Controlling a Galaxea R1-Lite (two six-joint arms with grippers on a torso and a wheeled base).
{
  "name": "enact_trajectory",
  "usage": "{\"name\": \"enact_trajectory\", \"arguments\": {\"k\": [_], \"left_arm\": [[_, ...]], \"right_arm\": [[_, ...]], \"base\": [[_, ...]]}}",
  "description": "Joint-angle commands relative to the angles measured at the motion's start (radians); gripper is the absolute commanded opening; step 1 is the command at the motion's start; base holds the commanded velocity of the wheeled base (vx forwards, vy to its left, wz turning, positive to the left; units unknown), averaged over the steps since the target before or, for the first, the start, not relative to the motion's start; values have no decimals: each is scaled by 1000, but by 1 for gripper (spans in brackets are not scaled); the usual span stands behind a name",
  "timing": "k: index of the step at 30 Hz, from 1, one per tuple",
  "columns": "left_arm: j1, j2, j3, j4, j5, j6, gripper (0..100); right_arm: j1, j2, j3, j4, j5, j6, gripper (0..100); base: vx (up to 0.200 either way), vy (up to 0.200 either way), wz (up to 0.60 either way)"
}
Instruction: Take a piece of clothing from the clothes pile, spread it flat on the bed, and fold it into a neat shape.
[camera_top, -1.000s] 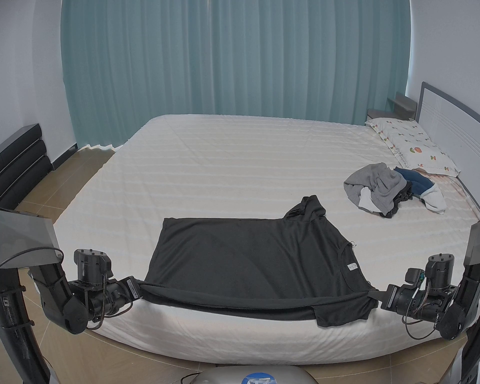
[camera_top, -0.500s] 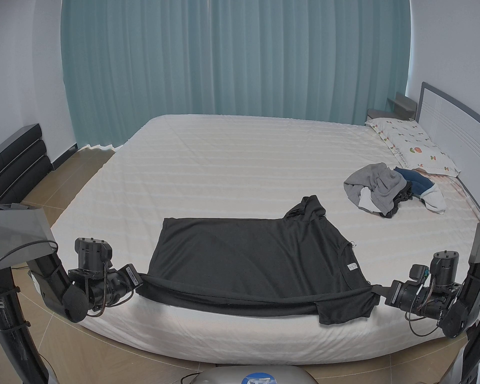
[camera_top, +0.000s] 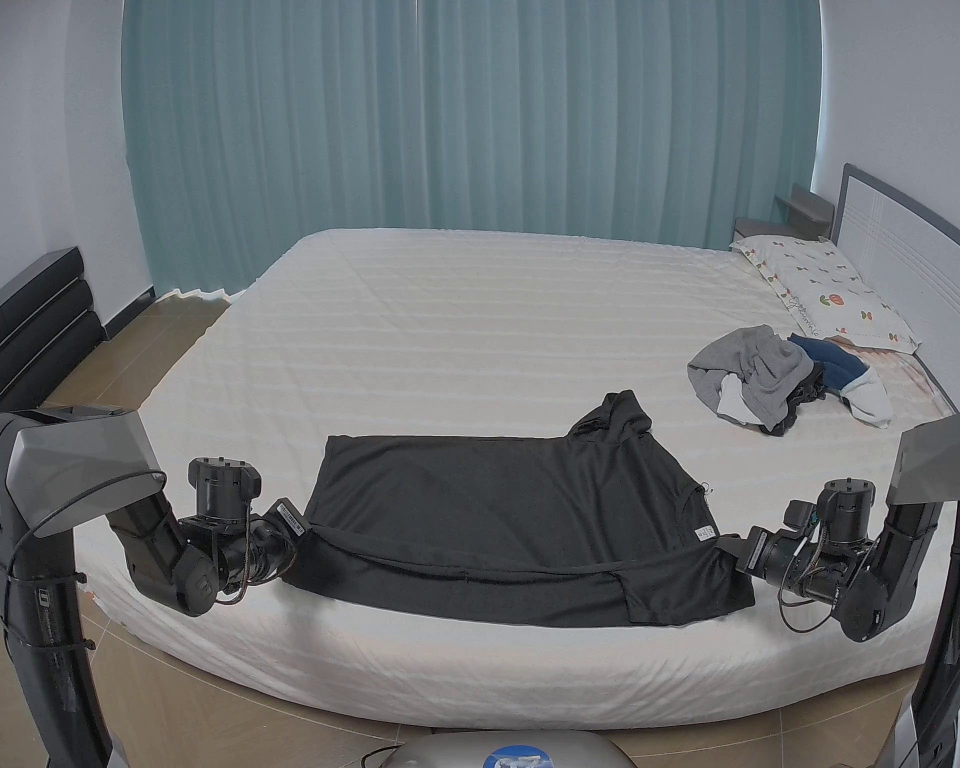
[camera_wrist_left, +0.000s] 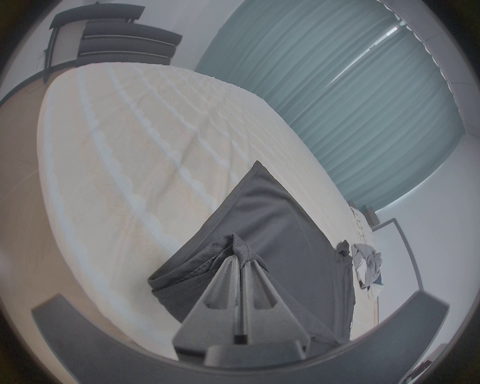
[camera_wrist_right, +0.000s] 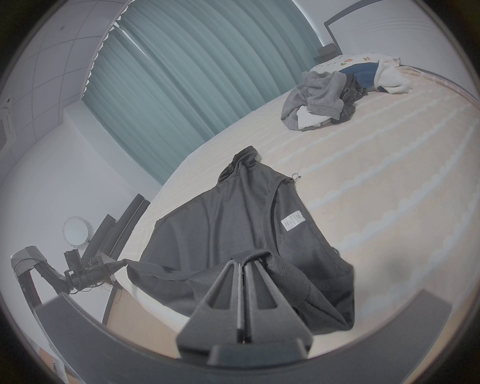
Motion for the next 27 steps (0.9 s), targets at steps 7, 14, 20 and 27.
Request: {"name": "enact_trajectory", "arguments": {"k": [7, 14, 20, 27], "left_arm": [[-2, 52, -54, 0, 7, -29, 0], [-2, 60, -72, 0, 13, -55, 0], [2, 61, -83, 0, 18, -83, 0], [8, 55, -87, 0, 18, -136, 0]], "right_arm": [[-5, 80, -97, -3, -2, 71, 0], [-9, 127, -139, -6, -3, 80, 0], [-10, 138, -178, -15, -11, 132, 0], [-1, 187, -192, -67, -49, 166, 0]], "base": [[0, 0, 0], [0, 0, 0], [0, 0, 0], [0, 0, 0]]}}
